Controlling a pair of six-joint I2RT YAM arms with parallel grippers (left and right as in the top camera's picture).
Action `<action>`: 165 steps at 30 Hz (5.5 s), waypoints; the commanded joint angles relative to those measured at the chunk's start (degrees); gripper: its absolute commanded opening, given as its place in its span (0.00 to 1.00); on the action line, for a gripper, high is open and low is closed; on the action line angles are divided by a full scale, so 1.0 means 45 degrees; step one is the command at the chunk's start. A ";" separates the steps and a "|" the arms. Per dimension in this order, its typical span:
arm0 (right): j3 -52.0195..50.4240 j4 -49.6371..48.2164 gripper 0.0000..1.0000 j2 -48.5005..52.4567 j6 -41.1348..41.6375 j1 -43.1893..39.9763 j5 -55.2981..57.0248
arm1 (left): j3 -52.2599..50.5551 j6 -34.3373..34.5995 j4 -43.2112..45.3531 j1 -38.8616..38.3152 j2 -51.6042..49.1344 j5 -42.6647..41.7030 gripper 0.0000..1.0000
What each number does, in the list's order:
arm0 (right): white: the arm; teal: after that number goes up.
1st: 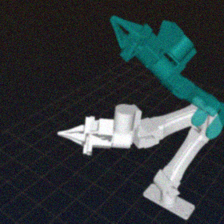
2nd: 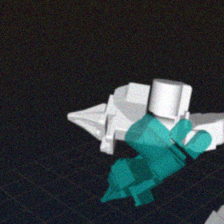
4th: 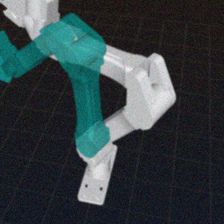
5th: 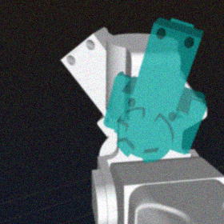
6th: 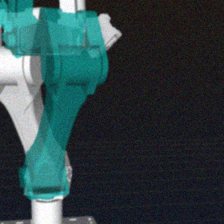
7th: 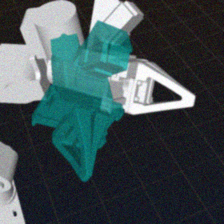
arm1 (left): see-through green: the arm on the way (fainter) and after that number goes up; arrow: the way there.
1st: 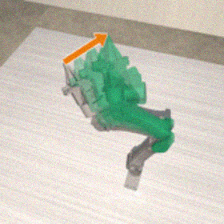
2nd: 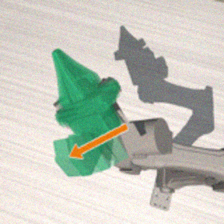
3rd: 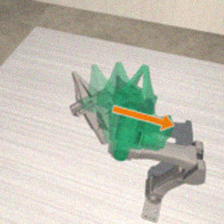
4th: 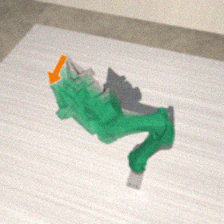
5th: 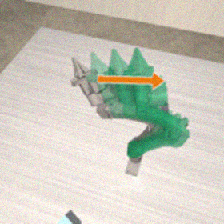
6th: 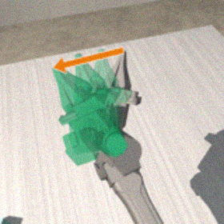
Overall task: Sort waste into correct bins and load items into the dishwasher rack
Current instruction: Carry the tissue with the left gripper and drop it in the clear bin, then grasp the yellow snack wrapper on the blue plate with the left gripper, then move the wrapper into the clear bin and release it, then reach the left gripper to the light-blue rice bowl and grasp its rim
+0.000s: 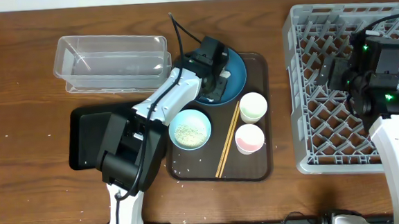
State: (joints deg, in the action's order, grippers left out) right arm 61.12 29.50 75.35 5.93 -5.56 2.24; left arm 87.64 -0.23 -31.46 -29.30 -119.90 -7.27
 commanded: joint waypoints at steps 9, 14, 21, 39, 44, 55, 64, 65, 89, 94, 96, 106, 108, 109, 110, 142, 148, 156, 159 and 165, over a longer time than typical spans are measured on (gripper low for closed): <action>0.0272 0.0005 0.98 -0.0170 0.0199 -0.0058 -0.0029 | 0.0952 -0.0015 0.0704 0.2569 0.3050 0.0918 0.06; 0.0272 -0.0024 0.98 -0.0170 0.0199 -0.0058 -0.0029 | 0.0942 0.0214 0.1613 0.4221 0.3138 0.0913 0.06; 0.0272 -0.0024 0.97 -0.0170 0.0199 -0.0058 -0.0029 | 0.0869 0.0311 0.1705 0.5620 0.2589 0.0913 0.07; 0.0272 -0.0131 0.98 -0.0170 0.0199 -0.0058 -0.0029 | 0.0559 0.0306 -0.0427 0.5829 0.2540 0.0908 0.55; 0.0272 -0.0165 0.98 -0.0170 0.0194 -0.0058 -0.0029 | 0.0563 0.0311 -0.0223 0.5804 0.2545 0.0000 0.85; 0.0272 -0.0185 0.98 -0.0170 0.0199 -0.0058 -0.0029 | 0.0563 -0.0612 0.0539 0.3696 0.2501 -0.1093 0.92; 0.0272 -0.0223 0.98 -0.0170 0.0199 -0.0058 -0.0029 | 0.0563 -0.0860 0.0568 0.1797 0.1360 -0.0034 0.96; 0.0272 -0.0223 0.98 -0.0170 0.0199 -0.0058 -0.0029 | 0.0563 -0.0860 0.0602 0.1681 0.1112 -0.0034 0.96; 0.0272 -0.0204 0.97 -0.0170 0.0194 -0.0058 -0.0029 | 0.0544 -0.0845 0.0476 0.1049 -0.0981 -0.0039 0.33; 0.0272 -0.0223 0.98 -0.0170 0.0194 -0.0058 -0.0024 | 0.0534 -0.0845 0.0389 0.1049 -0.0981 -0.0039 0.21; 0.0272 -0.0219 0.97 -0.0170 0.0194 -0.0058 -0.0024 | 0.0534 -0.0845 0.0379 0.1049 -0.0981 -0.0039 0.14; 0.0272 -0.0219 0.98 -0.0170 0.0194 -0.0058 0.0214 | 0.0908 -0.0850 0.0350 0.1297 0.0403 -0.0029 0.06; 0.0272 -0.0219 0.97 -0.0170 0.0194 -0.0058 0.0214 | 0.0937 -0.0850 0.0437 0.1496 0.1200 0.0165 0.06; 0.0272 -0.0219 0.97 -0.0170 0.0194 -0.0058 0.0214 | 0.0937 -0.0845 0.0447 0.1642 0.1588 0.0447 0.06; 0.0272 -0.0223 0.97 -0.0170 0.0194 -0.0058 0.0214 | 0.0937 -0.0845 0.0447 0.1807 0.1996 0.0840 0.06; 0.0272 -0.0389 0.98 -0.0170 0.0194 -0.0063 0.0214 | 0.0301 0.1753 0.0243 0.6377 0.3026 0.2001 0.86; 0.0272 -0.0539 0.98 -0.0170 0.0194 -0.0063 0.0214 | 0.0301 0.1744 0.0301 0.6042 0.4167 -0.1039 0.89; 0.0272 -0.0695 0.99 -0.0155 0.0194 -0.0058 0.0209 | 0.0301 0.1724 -0.0874 0.4663 0.4099 -0.2137 0.88; 0.0272 -0.0685 0.99 -0.0155 0.0194 -0.0058 0.0209 | 0.0301 0.1695 -0.1933 0.4031 0.4017 -0.2021 0.88; 0.0272 -0.0685 0.99 -0.0155 0.0189 -0.0063 0.0214 | 0.0296 0.1695 -0.4736 0.2807 0.3823 -0.1477 0.88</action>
State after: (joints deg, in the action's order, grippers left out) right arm 61.12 26.37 75.35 5.96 -5.56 2.57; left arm 89.08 7.51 -50.33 -15.00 -101.49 -14.74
